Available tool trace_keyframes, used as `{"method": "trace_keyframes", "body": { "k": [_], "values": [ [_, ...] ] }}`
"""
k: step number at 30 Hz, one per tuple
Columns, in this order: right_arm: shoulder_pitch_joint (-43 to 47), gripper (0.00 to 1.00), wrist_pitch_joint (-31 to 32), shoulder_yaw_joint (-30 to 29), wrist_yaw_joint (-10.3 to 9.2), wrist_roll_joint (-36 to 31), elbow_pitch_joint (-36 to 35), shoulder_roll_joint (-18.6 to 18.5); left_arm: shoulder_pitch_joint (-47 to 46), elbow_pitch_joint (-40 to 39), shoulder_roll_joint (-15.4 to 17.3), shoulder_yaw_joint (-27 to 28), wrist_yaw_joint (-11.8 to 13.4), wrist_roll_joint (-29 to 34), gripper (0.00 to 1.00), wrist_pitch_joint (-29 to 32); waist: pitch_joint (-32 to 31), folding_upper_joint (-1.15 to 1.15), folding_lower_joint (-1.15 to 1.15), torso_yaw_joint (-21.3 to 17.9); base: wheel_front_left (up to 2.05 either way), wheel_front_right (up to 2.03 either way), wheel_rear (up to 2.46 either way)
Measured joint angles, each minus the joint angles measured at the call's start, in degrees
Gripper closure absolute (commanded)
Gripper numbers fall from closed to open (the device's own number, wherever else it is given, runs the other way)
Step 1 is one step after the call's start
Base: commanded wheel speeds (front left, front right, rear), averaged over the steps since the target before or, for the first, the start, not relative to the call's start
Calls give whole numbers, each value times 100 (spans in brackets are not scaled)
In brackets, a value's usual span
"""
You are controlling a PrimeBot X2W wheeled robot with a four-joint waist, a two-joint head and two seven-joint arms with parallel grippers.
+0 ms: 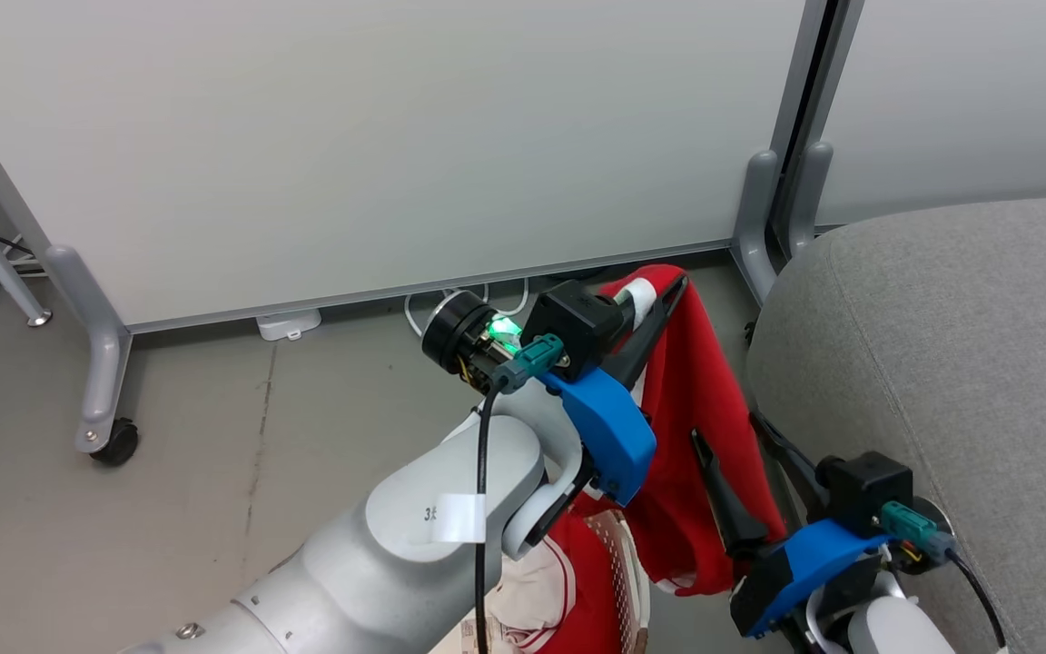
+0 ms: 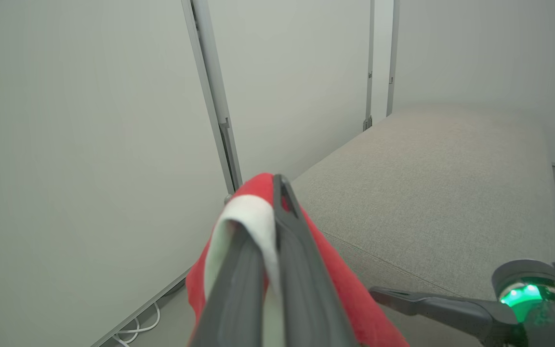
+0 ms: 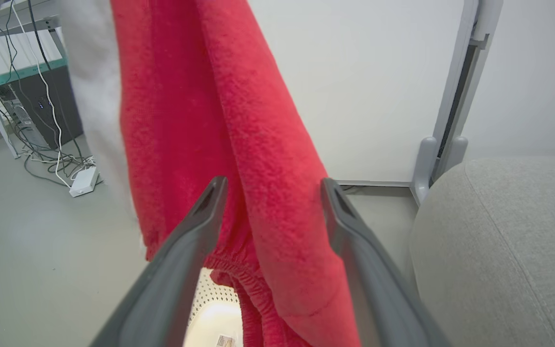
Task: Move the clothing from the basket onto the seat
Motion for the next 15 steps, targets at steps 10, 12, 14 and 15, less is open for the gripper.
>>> {"method": "trace_keyframes", "body": {
  "k": [10, 12, 14, 15],
  "values": [
    [-685, 0, 296, 238, -1, -361, 448, 0, -122, -46, 1, -350, -3, -305, 100, -129, 26, 0, 1, 21, 0, 0, 0],
    [-851, 0, 305, 349, 0, -369, 600, 0, -130, -51, 1, -420, -42, -377, 100, -137, 18, 0, 1, 14, 0, 0, 0],
    [-1012, 0, 321, 433, 0, -398, 761, 2, -133, -54, 1, -495, -51, -434, 100, -145, 8, 0, 1, 5, 0, 0, 0],
    [-1089, 0, 330, 463, 0, -400, 850, 0, -140, -57, 0, -523, -53, -458, 100, -146, 2, 0, 0, 2, 0, 0, 0]
  ]
}}
